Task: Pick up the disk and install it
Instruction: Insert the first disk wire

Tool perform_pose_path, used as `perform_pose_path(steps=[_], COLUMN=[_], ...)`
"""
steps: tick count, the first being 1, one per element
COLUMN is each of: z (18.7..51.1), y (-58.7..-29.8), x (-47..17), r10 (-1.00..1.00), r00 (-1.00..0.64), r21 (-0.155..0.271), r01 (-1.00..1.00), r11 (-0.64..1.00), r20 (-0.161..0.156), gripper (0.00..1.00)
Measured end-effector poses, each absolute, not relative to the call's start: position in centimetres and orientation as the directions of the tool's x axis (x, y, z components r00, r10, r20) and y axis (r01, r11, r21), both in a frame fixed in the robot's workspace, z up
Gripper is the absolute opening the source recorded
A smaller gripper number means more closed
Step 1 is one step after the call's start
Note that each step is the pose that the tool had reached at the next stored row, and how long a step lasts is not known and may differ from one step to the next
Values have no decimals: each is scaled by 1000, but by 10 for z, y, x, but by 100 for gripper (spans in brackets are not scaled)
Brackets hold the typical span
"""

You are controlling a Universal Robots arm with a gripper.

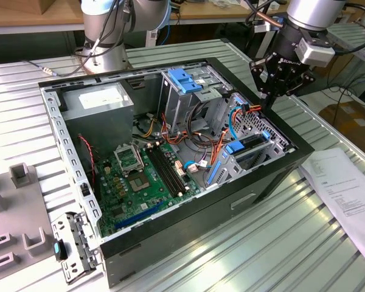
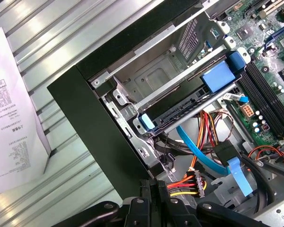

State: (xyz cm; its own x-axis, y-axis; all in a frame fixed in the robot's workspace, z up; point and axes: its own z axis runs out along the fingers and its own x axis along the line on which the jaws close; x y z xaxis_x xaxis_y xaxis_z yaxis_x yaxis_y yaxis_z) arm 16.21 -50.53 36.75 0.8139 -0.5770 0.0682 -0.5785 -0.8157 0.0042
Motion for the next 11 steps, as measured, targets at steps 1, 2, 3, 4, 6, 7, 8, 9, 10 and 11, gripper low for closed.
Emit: perform_pose_path(steps=[1, 2, 3, 4, 6, 7, 8, 9, 10, 11], z=[368, 368, 368, 368, 368, 368, 368, 368, 368, 368], y=[-505, -505, -505, -505, -505, -505, -505, -505, -505, -505], x=[162, 162, 162, 162, 162, 162, 162, 162, 162, 162], r10=[-577, -577, -577, -577, -577, -577, -577, -577, -577, -577], r00=[814, 814, 814, 814, 814, 814, 814, 814, 814, 814], r21=[4, 4, 4, 4, 4, 4, 4, 4, 4, 4], r01=[-579, -579, -579, -578, -579, -579, -579, -579, -579, -578], r11=[-816, -816, -816, -816, -816, -816, -816, -816, -816, -816], r20=[68, 68, 68, 68, 68, 68, 68, 68, 68, 68], gripper=[18, 18, 18, 18, 18, 18, 18, 18, 18, 18])
